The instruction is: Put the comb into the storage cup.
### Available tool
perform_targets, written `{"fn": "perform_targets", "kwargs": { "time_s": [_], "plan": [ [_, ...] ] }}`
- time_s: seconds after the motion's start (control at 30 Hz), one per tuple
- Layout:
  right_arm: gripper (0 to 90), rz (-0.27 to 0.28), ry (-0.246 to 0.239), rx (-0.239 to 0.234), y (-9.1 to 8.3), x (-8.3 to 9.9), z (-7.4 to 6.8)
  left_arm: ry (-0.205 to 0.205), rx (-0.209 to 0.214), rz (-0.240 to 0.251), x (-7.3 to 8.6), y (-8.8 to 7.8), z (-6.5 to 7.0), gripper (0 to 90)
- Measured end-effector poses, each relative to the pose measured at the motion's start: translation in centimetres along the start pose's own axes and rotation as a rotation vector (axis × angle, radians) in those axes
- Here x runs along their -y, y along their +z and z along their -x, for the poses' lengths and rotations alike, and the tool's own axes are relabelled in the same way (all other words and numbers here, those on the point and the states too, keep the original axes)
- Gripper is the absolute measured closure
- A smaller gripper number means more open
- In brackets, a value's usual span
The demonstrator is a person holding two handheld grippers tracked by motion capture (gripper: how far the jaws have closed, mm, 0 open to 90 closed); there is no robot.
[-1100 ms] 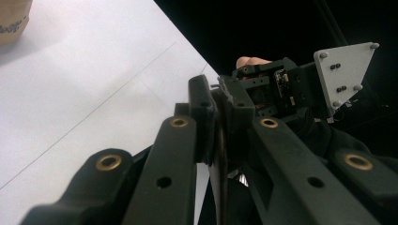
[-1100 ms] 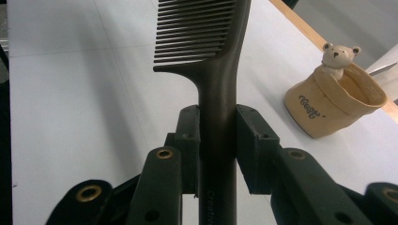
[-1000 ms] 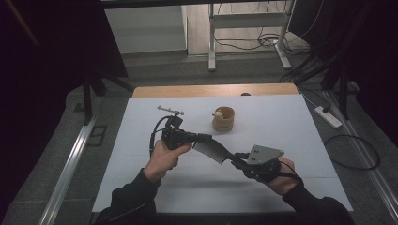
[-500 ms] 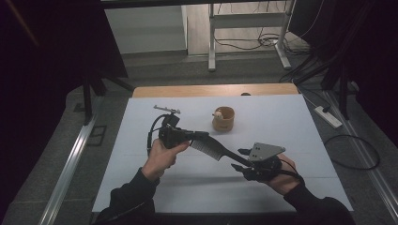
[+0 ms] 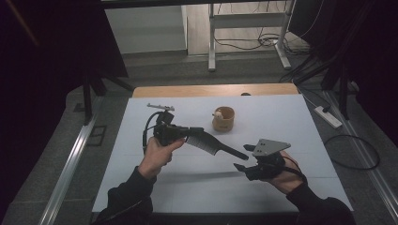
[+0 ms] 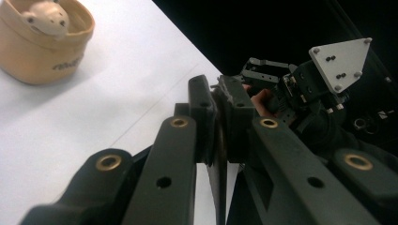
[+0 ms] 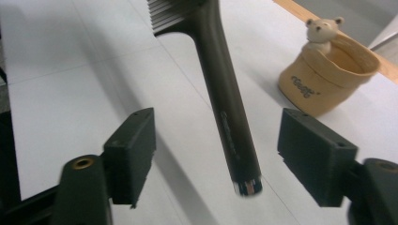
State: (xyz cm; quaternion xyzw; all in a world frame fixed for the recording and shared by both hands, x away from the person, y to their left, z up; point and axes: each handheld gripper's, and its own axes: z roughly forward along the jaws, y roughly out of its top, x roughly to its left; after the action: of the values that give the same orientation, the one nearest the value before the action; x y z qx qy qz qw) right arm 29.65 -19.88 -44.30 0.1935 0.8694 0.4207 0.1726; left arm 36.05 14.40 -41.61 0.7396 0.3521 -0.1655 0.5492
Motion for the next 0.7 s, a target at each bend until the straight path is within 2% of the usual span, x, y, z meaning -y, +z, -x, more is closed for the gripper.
{"fn": "perform_targets", "kwargs": {
  "time_s": [0.17, 0.4, 0.7],
  "plan": [
    [18.7, -0.009, 0.054, -0.031, 0.0, 0.3, 0.6, 0.014, -0.026, 0.003, -0.1, -0.4, 0.1, 83.7],
    [7.7, -0.032, 0.115, -0.039, 0.1, 0.5, 1.1, 0.039, -0.060, 0.005, -0.3, -1.0, 0.2, 83.7],
    [0.0, -0.036, 0.148, -0.036, -0.6, 1.2, 1.7, 0.051, -0.090, 0.012, -0.5, -1.9, 0.1, 83.7]
  ]
}}
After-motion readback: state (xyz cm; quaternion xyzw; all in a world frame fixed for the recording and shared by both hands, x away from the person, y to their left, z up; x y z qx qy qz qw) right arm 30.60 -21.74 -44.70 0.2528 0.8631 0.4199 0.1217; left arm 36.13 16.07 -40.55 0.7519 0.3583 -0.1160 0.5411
